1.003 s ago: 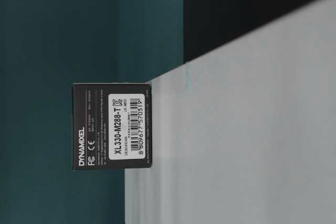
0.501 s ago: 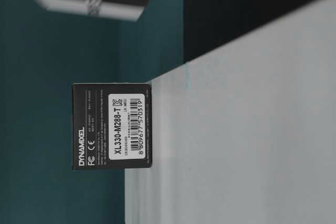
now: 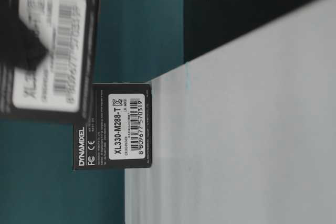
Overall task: Place the box from the black base onto the white base.
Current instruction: 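Lift the box and carry it left over the white base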
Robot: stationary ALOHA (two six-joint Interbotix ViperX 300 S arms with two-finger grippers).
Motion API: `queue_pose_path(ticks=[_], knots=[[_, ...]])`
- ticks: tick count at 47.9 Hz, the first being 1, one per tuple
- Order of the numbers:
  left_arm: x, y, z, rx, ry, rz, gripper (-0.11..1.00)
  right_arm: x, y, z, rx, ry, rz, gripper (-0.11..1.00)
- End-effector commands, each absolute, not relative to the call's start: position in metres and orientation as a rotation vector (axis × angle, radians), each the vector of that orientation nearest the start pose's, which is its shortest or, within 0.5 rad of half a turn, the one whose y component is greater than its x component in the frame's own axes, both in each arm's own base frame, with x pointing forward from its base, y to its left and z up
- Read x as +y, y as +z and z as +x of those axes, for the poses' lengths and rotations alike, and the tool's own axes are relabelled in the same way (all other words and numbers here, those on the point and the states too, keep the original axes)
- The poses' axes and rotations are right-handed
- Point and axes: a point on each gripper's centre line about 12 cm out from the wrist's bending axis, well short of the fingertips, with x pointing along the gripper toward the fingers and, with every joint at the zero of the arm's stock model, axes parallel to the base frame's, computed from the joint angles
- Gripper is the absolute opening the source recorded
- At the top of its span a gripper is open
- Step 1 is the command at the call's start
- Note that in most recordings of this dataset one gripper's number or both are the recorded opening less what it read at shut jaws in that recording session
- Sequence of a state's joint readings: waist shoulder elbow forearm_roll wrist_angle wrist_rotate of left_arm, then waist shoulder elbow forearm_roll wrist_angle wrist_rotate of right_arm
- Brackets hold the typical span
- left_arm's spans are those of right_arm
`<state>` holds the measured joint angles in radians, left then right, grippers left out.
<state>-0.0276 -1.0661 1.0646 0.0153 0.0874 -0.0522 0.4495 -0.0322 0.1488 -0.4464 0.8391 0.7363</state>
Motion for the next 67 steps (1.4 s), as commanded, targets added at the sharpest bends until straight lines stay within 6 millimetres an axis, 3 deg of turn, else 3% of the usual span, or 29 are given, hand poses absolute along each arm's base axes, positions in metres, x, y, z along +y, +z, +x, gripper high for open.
queue_pose_path(ticks=[1,16,38,67], knots=[[-0.005,0.329,0.185,0.050,-0.027,-0.035,-0.06,0.146,0.306,0.404,0.847,-0.073,0.044,0.56],[-0.012,0.334,0.184,0.065,-0.062,-0.067,-0.06,0.145,0.294,0.426,0.914,-0.077,0.045,0.56],[-0.011,0.336,0.173,0.102,-0.059,-0.083,-0.06,0.152,0.283,0.440,0.918,-0.041,0.051,0.56],[-0.011,0.335,0.173,0.105,-0.059,-0.083,-0.06,0.147,0.263,0.438,0.954,-0.053,0.039,0.57]])
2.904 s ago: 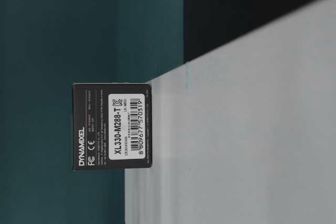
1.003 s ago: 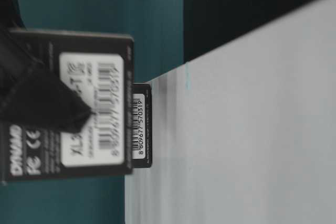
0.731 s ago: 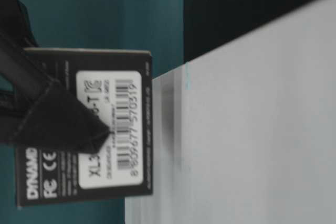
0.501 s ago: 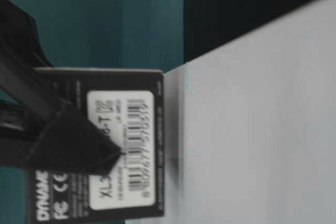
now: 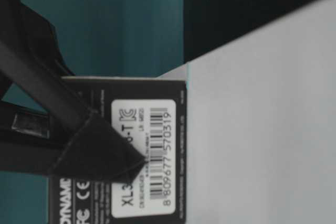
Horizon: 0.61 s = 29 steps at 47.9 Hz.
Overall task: Place the box from the black base onto the white base.
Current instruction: 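Lift the box and carry it left over the white base, then lower the box onto the white base below the other boxes and release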
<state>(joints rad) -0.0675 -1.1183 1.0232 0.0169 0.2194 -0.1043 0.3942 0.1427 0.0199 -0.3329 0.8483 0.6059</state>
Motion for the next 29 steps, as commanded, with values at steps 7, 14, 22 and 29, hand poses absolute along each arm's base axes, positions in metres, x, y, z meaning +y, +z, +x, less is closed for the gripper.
queue_pose_path(ticks=[7,14,22,29], knots=[[-0.0112,0.3349,0.1724,0.104,-0.059,-0.084,-0.06,0.1465,0.2631,0.4389,0.944,-0.047,0.042,0.67],[-0.0112,0.3346,0.1721,0.104,-0.059,-0.083,-0.06,0.1443,0.2591,0.4389,0.935,-0.041,0.046,0.93],[-0.0112,0.3341,0.1722,0.104,-0.059,-0.083,-0.06,0.1442,0.2594,0.4383,0.913,-0.028,0.052,1.00],[-0.0112,0.3333,0.1722,0.107,-0.059,-0.082,-0.06,0.1440,0.2670,0.4357,0.895,-0.022,0.059,0.99]])
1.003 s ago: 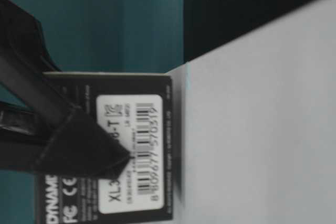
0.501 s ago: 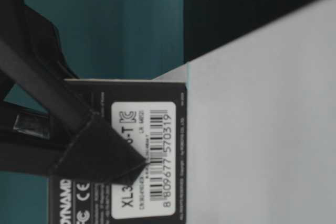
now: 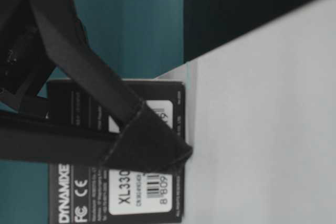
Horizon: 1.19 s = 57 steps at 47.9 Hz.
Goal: Place the box from the black base onto the white base.
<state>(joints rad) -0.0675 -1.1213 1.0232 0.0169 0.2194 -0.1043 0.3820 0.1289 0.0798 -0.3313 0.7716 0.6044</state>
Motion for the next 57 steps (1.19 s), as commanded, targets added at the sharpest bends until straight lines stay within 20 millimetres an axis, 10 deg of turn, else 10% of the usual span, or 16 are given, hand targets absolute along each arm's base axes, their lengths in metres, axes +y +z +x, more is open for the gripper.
queue_pose_path(ticks=[1,38,57], knots=[[-0.011,0.333,0.172,0.107,-0.059,-0.082,-0.06,0.143,0.269,0.436,0.891,-0.023,0.060,0.99],[-0.011,0.336,0.165,0.081,-0.060,-0.082,-0.06,0.110,0.366,0.391,0.556,0.045,0.113,0.99],[-0.011,0.336,0.165,0.081,-0.060,-0.083,-0.06,0.059,0.368,0.346,0.407,0.021,0.154,0.99]])
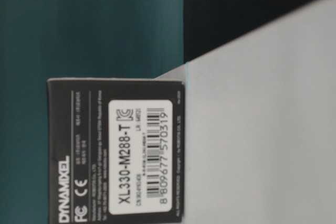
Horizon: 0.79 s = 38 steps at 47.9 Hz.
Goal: Place the box from the black base onto the white base.
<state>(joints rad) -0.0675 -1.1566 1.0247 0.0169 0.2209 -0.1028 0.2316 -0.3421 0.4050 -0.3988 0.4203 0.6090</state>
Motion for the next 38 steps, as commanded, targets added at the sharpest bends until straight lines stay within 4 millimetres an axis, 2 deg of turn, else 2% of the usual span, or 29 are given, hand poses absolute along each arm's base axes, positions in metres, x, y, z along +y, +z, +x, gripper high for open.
queue_pose_path(ticks=[1,24,38], knots=[[-0.011,0.336,0.165,0.081,-0.060,-0.083,-0.06,0.057,0.368,0.345,0.407,0.017,0.153,0.99],[-0.007,0.332,0.167,0.091,-0.038,-0.084,-0.06,0.045,0.366,0.310,0.386,0.003,0.164,0.99],[-0.007,0.330,0.168,0.103,-0.036,-0.084,-0.06,0.047,0.362,0.300,0.385,0.018,0.159,0.99]])
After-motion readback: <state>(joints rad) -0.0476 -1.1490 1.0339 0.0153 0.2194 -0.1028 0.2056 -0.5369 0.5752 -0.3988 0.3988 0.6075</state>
